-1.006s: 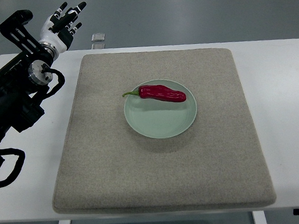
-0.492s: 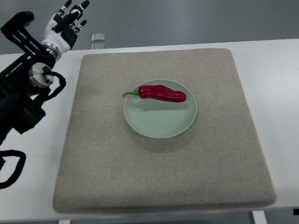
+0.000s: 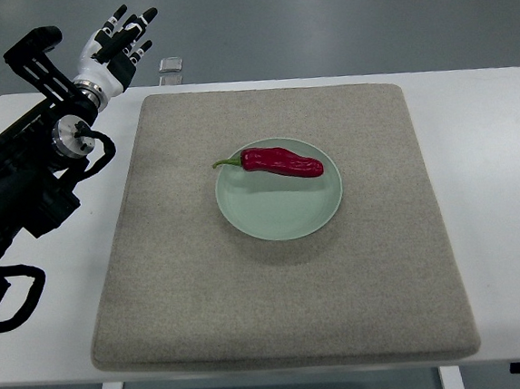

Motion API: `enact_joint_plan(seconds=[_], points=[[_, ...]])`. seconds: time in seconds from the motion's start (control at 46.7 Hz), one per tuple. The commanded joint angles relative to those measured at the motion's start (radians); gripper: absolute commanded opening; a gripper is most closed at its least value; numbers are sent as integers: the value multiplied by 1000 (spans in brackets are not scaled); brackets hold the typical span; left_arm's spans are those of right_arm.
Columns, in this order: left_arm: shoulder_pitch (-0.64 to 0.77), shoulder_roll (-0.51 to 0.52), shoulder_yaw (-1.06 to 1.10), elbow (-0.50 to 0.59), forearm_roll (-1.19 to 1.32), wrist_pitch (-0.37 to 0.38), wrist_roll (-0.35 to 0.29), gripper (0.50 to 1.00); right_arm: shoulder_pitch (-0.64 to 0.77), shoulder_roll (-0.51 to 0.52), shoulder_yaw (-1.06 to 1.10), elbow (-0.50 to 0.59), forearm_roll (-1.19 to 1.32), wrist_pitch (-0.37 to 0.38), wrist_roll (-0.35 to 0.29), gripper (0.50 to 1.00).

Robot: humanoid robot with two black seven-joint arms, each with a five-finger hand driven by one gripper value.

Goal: Place red pepper on plate with left hand

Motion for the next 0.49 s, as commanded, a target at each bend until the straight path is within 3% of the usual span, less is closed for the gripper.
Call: enact_joint_plan(seconds=[0.0,0.471], points=[[0,0,0,0,0,0,0,992,0,0,0,0,0,0,0,928],[-1,-17,0,0,-3,3,0,992,-2,0,-3,65,-8,14,-2,928]])
